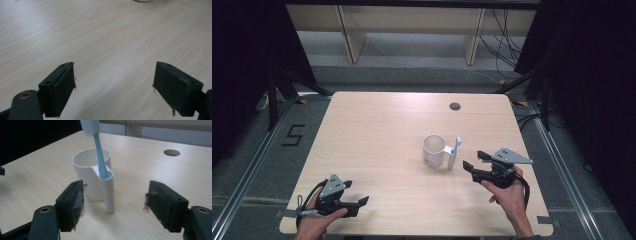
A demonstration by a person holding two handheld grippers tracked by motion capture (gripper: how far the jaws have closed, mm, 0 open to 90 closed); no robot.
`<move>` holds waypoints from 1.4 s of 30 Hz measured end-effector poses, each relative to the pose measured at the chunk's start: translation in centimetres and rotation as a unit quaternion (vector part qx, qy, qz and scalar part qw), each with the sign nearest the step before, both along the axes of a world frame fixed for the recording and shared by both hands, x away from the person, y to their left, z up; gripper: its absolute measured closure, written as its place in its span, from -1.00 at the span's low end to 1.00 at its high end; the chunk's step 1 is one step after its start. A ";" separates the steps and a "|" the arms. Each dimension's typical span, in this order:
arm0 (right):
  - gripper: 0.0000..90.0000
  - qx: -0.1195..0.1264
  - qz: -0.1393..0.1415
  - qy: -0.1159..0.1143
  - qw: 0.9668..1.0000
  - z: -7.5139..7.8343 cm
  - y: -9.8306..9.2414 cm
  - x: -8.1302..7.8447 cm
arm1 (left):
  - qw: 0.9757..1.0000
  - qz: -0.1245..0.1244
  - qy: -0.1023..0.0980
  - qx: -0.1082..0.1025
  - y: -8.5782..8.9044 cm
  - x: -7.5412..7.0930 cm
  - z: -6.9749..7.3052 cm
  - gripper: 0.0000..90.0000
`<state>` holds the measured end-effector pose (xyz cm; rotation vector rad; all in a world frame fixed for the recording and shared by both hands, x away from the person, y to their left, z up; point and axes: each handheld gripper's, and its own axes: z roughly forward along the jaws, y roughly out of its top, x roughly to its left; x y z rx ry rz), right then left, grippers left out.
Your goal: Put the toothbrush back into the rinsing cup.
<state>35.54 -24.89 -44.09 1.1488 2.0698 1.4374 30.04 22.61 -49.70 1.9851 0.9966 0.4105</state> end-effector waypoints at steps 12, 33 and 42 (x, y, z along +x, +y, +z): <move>-0.36 -0.012 -0.010 0.012 1.000 -0.2 -1.1 -1.7 | 1.000 -0.005 0.002 0.000 -0.1 0.0 -0.1 -0.63; -0.49 -0.039 -0.002 0.046 0.998 -1.9 -0.8 -4.0 | 1.000 -0.013 0.004 0.010 0.0 -0.2 -0.1 -0.65; -0.49 -0.064 0.001 0.070 0.995 -3.1 -0.9 -4.5 | 1.000 -0.014 0.002 0.010 0.2 -0.3 -0.2 -0.65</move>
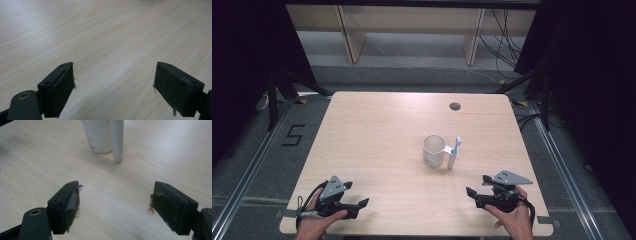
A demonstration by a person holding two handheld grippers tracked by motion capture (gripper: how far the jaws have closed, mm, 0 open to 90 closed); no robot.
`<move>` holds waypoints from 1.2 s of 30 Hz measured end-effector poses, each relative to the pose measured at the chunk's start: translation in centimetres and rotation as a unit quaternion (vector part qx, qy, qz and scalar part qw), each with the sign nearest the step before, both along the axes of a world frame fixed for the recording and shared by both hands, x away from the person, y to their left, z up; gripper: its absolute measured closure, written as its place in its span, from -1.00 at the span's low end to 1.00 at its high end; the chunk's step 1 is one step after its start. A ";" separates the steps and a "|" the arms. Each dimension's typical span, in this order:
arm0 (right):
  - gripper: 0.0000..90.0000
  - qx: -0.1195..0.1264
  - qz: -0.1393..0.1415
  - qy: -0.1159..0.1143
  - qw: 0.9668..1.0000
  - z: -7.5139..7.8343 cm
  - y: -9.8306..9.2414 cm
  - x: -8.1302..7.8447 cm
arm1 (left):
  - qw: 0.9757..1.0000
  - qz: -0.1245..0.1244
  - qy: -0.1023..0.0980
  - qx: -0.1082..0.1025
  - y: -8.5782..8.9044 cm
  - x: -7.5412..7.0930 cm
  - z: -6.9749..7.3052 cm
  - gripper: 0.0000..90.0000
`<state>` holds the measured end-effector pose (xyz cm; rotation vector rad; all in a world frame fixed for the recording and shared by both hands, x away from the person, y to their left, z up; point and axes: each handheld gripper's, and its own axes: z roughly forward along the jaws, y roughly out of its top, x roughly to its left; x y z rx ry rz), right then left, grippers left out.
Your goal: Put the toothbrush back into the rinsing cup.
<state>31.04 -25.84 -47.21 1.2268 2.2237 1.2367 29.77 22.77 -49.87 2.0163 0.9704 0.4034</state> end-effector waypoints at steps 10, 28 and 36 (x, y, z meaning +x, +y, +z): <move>-0.51 -0.015 0.001 0.015 1.000 -0.8 -0.7 -1.1 | 1.000 0.004 0.001 -0.001 -0.1 -0.1 0.0 -0.65; -0.53 -0.060 -0.006 0.044 0.997 -1.9 -2.0 -3.6 | 1.000 0.003 0.001 -0.003 -0.2 -0.2 -0.1 -0.65; -0.54 -0.072 -0.022 0.048 0.996 -2.1 -2.3 -4.5 | 1.000 -0.002 0.003 0.004 -0.1 -0.2 -0.1 -0.65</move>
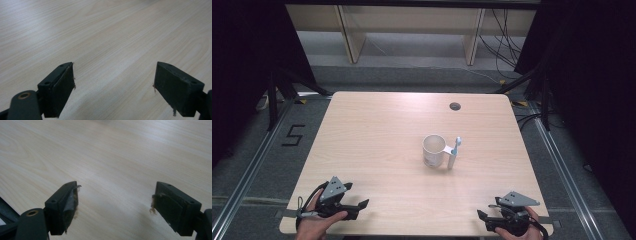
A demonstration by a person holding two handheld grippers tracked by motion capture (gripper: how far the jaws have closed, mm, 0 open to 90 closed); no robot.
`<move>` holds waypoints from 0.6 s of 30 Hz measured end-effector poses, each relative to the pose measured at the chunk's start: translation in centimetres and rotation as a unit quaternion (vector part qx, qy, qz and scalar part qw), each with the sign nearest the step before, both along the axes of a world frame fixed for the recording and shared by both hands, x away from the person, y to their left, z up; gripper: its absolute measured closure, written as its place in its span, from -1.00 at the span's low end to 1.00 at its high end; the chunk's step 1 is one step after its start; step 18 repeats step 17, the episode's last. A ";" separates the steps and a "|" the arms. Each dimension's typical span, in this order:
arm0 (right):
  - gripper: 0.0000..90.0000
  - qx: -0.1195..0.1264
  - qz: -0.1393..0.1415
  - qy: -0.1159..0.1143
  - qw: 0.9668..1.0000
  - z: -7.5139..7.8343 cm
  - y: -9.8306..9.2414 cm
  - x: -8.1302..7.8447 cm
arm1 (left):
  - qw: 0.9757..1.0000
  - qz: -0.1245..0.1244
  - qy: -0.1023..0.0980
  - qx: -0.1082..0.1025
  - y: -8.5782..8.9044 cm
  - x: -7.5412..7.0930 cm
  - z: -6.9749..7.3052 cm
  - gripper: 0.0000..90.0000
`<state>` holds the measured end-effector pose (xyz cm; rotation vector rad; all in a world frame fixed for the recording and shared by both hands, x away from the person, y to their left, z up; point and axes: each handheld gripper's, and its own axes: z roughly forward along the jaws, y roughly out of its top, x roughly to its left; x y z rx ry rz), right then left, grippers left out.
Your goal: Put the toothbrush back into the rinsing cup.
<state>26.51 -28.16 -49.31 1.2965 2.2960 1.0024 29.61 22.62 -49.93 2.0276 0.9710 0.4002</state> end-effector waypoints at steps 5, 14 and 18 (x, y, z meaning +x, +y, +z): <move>-0.54 0.008 0.010 0.013 1.000 -0.4 0.1 -0.2 | 1.000 -0.001 -0.002 0.009 0.1 0.1 0.0 -0.65; -0.55 -0.009 0.012 0.002 1.000 -0.5 -0.2 -0.4 | 1.000 -0.001 0.002 0.005 0.0 0.0 0.1 -0.65; -0.55 -0.002 0.013 0.006 1.000 -0.5 -0.2 -0.4 | 1.000 -0.001 0.001 0.005 0.0 0.0 0.1 -0.65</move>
